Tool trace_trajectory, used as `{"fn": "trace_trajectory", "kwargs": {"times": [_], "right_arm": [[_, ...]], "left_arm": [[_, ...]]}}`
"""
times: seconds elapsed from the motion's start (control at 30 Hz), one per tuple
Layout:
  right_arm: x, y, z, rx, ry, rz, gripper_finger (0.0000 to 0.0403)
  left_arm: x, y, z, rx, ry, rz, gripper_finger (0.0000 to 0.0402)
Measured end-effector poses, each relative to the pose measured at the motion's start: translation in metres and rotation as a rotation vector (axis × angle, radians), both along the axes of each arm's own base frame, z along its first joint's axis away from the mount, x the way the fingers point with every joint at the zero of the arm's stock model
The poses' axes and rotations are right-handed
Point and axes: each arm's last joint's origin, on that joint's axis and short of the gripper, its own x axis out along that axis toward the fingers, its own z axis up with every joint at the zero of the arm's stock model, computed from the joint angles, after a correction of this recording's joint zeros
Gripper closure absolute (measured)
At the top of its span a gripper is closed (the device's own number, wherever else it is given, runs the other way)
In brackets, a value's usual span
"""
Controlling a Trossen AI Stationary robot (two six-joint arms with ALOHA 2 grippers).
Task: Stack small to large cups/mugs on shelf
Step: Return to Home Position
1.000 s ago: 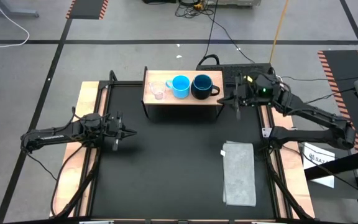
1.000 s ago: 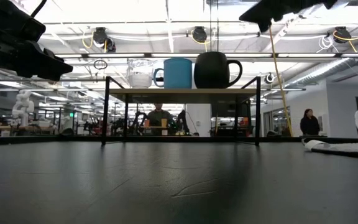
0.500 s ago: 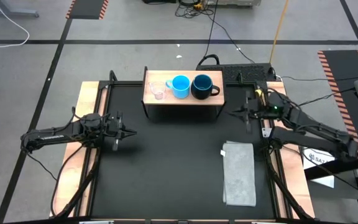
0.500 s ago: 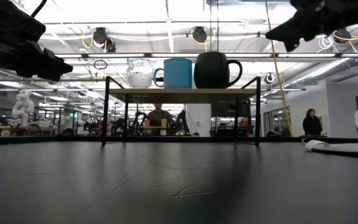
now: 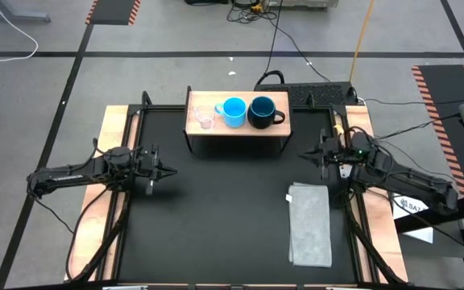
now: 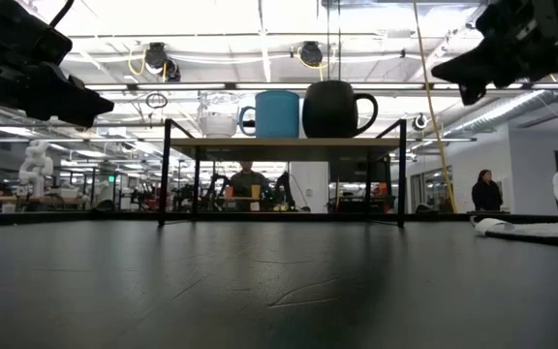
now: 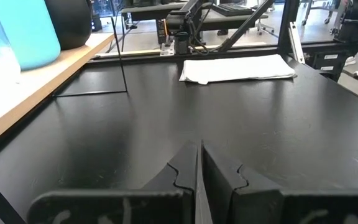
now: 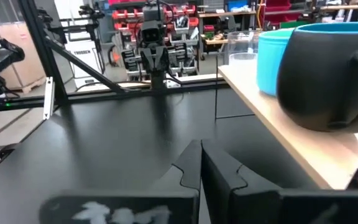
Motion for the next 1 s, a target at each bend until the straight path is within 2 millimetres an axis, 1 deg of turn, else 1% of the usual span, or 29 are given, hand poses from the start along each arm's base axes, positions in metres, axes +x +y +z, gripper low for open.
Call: {"fn": "trace_trajectory", "kwargs": {"times": [0.27,0.6,0.77,0.83,0.9,1.0], "right_arm": [[0.001,0.002,-0.024,0.002,0.015,0.019,0.0403],[0.003,0.001,-0.053,-0.024,-0.04,0.011,0.0403],[0.003,0.0,-0.048,-0.067,-0.104,-0.013,0.0403],[0.004,0.0,-0.05,-0.066,-0.083,-0.017,0.0403],[0.005,0.001,-0.05,-0.084,-0.089,-0.012,0.0403],[0.006,0.003,-0.049,-0.097,-0.099,-0.027,0.0403]], "left_arm": [[0.0,0.0,0.001,0.001,-0.015,0.0,0.0376],[0.0,0.0,0.001,0.008,-0.016,-0.001,0.0376],[0.0,0.0,0.002,0.027,-0.021,-0.005,0.0376],[0.001,0.0,0.003,0.033,-0.035,-0.01,0.0376],[0.002,-0.001,0.003,0.03,-0.081,-0.049,0.0376],[0.005,-0.003,-0.006,0.016,-0.142,-0.118,0.0376]]}}
